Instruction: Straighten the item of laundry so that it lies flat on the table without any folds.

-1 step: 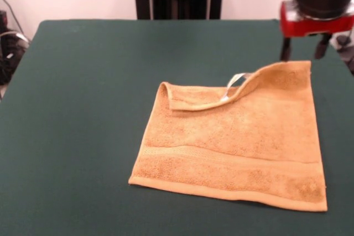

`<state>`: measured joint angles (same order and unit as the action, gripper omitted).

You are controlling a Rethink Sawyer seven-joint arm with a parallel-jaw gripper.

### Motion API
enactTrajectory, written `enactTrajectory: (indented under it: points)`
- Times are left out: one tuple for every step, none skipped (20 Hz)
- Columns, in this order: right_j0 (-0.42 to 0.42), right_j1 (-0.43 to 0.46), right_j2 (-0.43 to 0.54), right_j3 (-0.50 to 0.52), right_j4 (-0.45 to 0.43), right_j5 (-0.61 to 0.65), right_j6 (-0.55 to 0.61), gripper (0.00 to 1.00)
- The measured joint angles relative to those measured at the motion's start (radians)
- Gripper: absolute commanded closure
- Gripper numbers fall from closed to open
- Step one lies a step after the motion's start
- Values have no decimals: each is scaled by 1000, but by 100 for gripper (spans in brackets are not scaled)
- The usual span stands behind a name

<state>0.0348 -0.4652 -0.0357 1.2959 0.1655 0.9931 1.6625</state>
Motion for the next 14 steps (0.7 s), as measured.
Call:
enactTrajectory:
  points:
    - [-6,-1,0,0,-10,-3,0,0]
    - [-15,-3,0,0,-23,-5,0,0]
    - [-27,-5,0,-2,-43,-7,0,0]
    - [-35,-6,0,-4,-56,-9,0,0]
    - [-45,-7,0,-8,-76,-12,0,0]
    - [-54,-9,0,-11,-90,-15,0,0]
    - [-60,-9,0,-14,-101,-18,0,0]
    - [-72,-11,1,-16,-118,-23,0,0]
    - [-83,-13,5,-16,-128,-27,0,0]
    - [-91,-15,7,-16,-134,-30,0,0]
    - [-96,-15,9,-16,-138,-31,0,0]
    - [-112,-19,19,-16,-153,-31,0,0]
    - [-120,-22,27,-16,-161,-31,0,0]
    - [-125,-24,31,-16,-164,-31,0,0]
